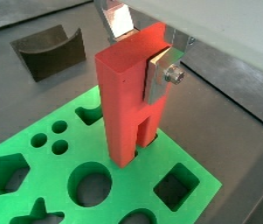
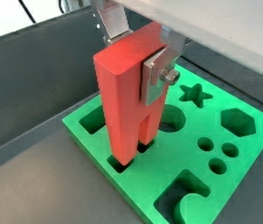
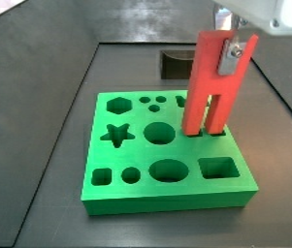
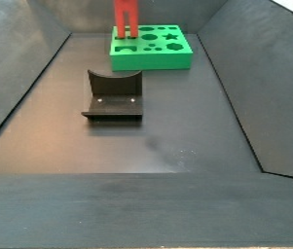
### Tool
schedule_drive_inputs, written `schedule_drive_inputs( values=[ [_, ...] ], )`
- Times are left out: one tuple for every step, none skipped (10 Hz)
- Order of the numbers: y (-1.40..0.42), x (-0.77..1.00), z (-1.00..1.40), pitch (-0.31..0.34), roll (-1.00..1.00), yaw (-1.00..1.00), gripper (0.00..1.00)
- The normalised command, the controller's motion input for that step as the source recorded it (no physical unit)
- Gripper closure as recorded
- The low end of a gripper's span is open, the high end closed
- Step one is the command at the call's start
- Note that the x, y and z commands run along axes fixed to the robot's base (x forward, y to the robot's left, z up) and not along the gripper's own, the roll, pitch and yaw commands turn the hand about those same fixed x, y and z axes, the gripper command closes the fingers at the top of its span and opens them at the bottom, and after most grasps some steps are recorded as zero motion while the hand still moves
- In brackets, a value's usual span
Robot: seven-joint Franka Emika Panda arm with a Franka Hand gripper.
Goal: Pick up the double-square object. Move up. Move to above the board. Insert the double-square object.
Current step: Insert the double-square object.
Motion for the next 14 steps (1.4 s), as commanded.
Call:
schedule_drive_inputs(
  values=[
    [0.0, 0.0, -0.08, 0.0, 0.02, 0.0, 1.0],
    [0.0, 0.11, -0.11, 0.0, 0.04, -0.03, 1.0],
    [0.0, 0.23, -0.15, 0.0, 0.06, -0.04, 1.0],
    [0.0, 0.37, -0.14, 0.0, 0.06, -0.06, 1.0],
    [-0.01, 0.43, -0.17, 0.0, 0.08, -0.06, 1.0],
    [-0.01, 0.41, -0.23, 0.0, 0.1, -0.05, 1.0],
    [-0.01, 0.34, -0.27, 0.0, 0.14, -0.07, 1.0],
    [0.0, 0.09, -0.42, 0.0, 0.19, -0.1, 1.0],
    [-0.01, 0.0, -0.55, -0.043, 0.23, -0.13, 1.0],
    [-0.04, 0.0, -0.65, -0.081, 0.27, -0.13, 1.0],
    [-0.05, 0.01, -0.71, -0.094, 0.27, -0.11, 1.0],
    [0.0, 0.12, 0.0, 0.0, 0.0, 0.01, 1.0],
    [0.0, 0.0, 0.0, 0.029, 0.0, 0.0, 1.0],
    [0.0, 0.0, 0.0, 0.0, 0.0, 0.0, 1.0]
  ],
)
